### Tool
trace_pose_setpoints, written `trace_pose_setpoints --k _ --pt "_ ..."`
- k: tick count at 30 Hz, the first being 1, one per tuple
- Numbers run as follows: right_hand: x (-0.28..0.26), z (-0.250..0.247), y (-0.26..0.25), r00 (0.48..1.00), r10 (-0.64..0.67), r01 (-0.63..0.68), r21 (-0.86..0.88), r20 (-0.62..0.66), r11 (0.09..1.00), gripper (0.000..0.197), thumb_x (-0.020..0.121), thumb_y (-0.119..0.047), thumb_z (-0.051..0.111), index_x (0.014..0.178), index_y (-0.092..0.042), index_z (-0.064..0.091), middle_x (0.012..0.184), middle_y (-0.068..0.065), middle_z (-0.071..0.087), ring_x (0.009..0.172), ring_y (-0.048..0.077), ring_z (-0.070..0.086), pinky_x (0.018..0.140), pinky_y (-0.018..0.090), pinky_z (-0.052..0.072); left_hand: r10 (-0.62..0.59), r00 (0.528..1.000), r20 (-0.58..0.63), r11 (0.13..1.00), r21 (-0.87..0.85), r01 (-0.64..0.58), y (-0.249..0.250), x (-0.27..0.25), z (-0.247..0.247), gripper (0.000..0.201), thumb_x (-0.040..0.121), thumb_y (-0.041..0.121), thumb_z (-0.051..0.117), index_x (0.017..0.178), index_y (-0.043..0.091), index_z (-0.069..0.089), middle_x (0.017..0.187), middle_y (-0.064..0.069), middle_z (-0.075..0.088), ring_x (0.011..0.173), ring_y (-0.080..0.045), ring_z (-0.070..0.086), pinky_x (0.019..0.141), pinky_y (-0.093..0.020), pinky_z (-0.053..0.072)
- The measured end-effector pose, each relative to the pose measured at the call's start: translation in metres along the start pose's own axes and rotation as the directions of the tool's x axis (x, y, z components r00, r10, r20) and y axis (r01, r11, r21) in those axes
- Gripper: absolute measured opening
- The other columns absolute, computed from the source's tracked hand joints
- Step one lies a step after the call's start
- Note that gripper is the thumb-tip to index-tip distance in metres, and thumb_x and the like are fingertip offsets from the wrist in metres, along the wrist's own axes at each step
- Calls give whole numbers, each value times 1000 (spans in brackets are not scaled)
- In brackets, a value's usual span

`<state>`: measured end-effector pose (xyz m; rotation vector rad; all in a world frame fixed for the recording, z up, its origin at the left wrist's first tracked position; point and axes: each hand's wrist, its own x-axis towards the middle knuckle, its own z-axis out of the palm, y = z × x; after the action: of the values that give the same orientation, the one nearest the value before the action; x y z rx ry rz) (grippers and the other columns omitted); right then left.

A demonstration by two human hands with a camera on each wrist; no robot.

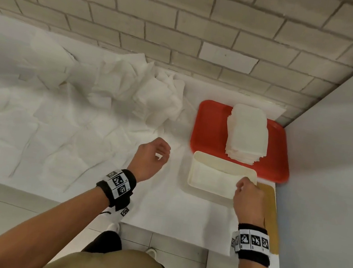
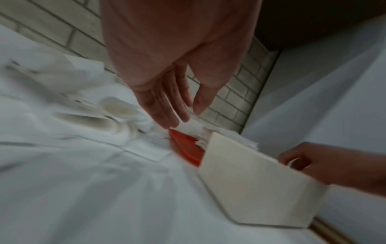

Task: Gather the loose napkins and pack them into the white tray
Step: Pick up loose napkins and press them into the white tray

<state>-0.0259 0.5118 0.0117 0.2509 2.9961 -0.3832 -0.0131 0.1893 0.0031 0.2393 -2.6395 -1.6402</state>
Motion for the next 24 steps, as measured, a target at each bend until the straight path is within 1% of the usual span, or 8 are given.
trace_pose_setpoints --k 3,5,8,11,14,19,22,24 --pt "-1 -11 -14 992 59 -45 -134 108 990 22 103 -11 61 123 -10 69 107 16 76 100 35 74 79 35 57 -15 1000 21 963 269 9 -42 4 -48 26 93 20 78 115 18 65 114 7 71 112 -17 66 97 -36 55" --pt "-10 -22 -33 1000 29 -26 -183 12 983 23 103 -19 64 124 -11 70 107 16 77 100 36 74 79 35 55 -63 997 53 862 507 27 -70 4 -85 44 89 32 80 127 21 60 129 0 65 124 -27 57 100 -42 51" --pt "-28 -29 -79 992 -36 37 2 -117 999 24 102 -21 68 125 -16 68 112 14 75 103 38 72 82 43 57 -202 972 122 715 696 62 -109 -3 -141 80 78 47 86 144 27 46 153 -3 44 144 -33 37 110 -52 44" --pt "-45 -7 -144 980 -191 196 142 -48 970 21 102 -23 68 123 -22 67 116 6 74 104 32 72 85 42 57 -235 944 230 708 706 4 -140 -9 -183 100 70 50 90 153 30 38 161 2 32 149 -30 29 113 -55 44" --pt "-62 41 -211 925 -375 352 236 59 906 20 101 -26 67 121 -27 68 118 0 74 107 25 71 89 40 59 -135 953 269 709 699 -97 -154 -5 -204 79 77 40 88 146 30 50 155 5 45 139 -27 44 106 -45 49" --pt "-81 113 -289 859 -469 375 370 207 850 34 103 -31 66 137 -32 59 135 -4 64 122 22 62 94 38 53 21 963 270 759 622 -191 -155 5 -212 29 96 43 72 121 27 72 135 5 67 124 -27 59 100 -44 52" --pt "-80 138 -314 874 -450 317 486 183 814 64 99 -27 73 155 -39 43 154 -5 46 135 19 53 100 35 49 81 968 238 863 469 -188 -153 10 -216 65 98 74 44 112 21 79 113 3 77 103 -23 70 92 -41 55" --pt "-73 150 -321 887 -437 315 499 149 807 80 97 -20 76 160 -47 35 165 -4 31 139 19 49 105 36 50 120 967 224 915 352 -195 -146 13 -220 67 100 72 44 108 17 80 104 4 80 94 -19 73 89 -36 55"
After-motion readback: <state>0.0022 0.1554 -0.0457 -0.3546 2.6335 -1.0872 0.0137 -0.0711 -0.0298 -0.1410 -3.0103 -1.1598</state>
